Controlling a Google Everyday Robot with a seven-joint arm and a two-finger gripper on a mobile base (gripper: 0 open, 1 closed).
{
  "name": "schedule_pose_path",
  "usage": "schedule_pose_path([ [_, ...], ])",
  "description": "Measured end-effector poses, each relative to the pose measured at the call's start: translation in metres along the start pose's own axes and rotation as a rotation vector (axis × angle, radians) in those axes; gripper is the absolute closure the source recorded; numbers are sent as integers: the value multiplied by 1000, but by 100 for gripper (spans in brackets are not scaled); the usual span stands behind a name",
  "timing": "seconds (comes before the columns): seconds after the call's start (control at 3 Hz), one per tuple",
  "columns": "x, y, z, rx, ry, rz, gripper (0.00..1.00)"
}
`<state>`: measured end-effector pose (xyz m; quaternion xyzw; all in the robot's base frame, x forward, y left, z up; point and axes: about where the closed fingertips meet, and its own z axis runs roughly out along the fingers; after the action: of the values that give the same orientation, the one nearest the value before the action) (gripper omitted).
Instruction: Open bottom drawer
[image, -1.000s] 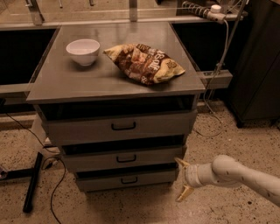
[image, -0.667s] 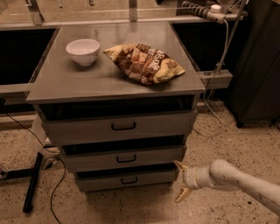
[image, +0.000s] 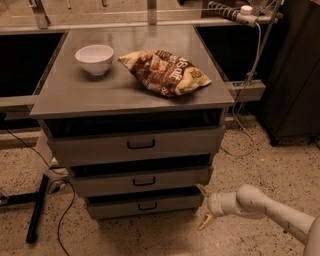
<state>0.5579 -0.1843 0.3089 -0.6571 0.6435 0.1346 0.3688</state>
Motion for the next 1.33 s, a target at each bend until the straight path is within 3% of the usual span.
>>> schedule_pose_path([
  [0.67, 30, 18, 64, -107, 43, 55, 0],
  [1.0, 45, 22, 91, -135, 62, 72, 0],
  [1.33, 48, 12, 111, -132, 65, 54, 0],
])
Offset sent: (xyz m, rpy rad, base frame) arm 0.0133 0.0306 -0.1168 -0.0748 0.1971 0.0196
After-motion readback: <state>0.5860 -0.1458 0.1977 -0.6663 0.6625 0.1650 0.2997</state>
